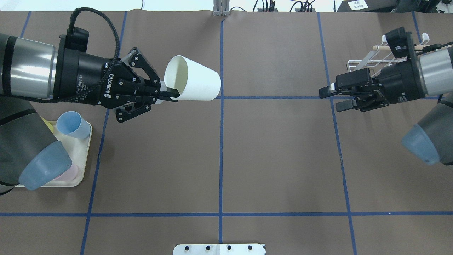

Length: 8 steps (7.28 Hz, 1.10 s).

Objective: Transfer IKEA cup to right arm and place on rack

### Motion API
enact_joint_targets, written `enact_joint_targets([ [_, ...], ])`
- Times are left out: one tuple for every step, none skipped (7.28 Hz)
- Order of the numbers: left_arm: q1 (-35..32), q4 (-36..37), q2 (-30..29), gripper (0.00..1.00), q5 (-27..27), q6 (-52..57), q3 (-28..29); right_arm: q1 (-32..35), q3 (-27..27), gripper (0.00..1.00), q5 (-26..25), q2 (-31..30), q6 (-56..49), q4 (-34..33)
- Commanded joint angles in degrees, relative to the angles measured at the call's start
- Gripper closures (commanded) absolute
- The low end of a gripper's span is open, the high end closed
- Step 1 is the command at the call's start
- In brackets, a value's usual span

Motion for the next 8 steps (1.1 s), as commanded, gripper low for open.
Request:
enact_joint_targets([
  [0.38,-4.8,-0.02,1.0,4.41,-3.58,0.62,-4.82,0.05,0.01,-9.26,0.97,5.32,11.31],
  [0.38,-5.07,-0.02,1.0,4.42,-3.67,0.54,-7.29,0.15,0.01,-15.41,1.23,9.61,17.71],
  [0.38,-5.6,-0.02,1.0,4.42,-4.63,0.45,-10.18,-0.38,0.01,-22.43,1.32,14.44,24.65],
  [0.64,-6.56,-0.11,1.0,4.42,-5.77,0.45,-13.95,-0.38,0.01,-29.2,1.75,15.35,28.89],
  [0.64,-6.57,-0.2,1.0,4.42,-5.87,0.45,-15.47,-0.29,0.01,-32.32,2.97,15.36,30.59],
  [0.82,-6.65,-0.29,1.0,4.42,-6.05,0.19,-15.57,-0.38,0.01,-33.39,4.73,15.36,30.69],
  [1.08,-8.05,-0.38,1.0,4.42,-6.4,0.01,-16.01,-0.29,0.01,-34.79,5.61,15.45,30.69],
  [1.78,-11.02,-0.29,1.0,4.42,-9.97,0.36,-16.45,-0.29,0.01,-35.59,6.15,15.36,30.69],
])
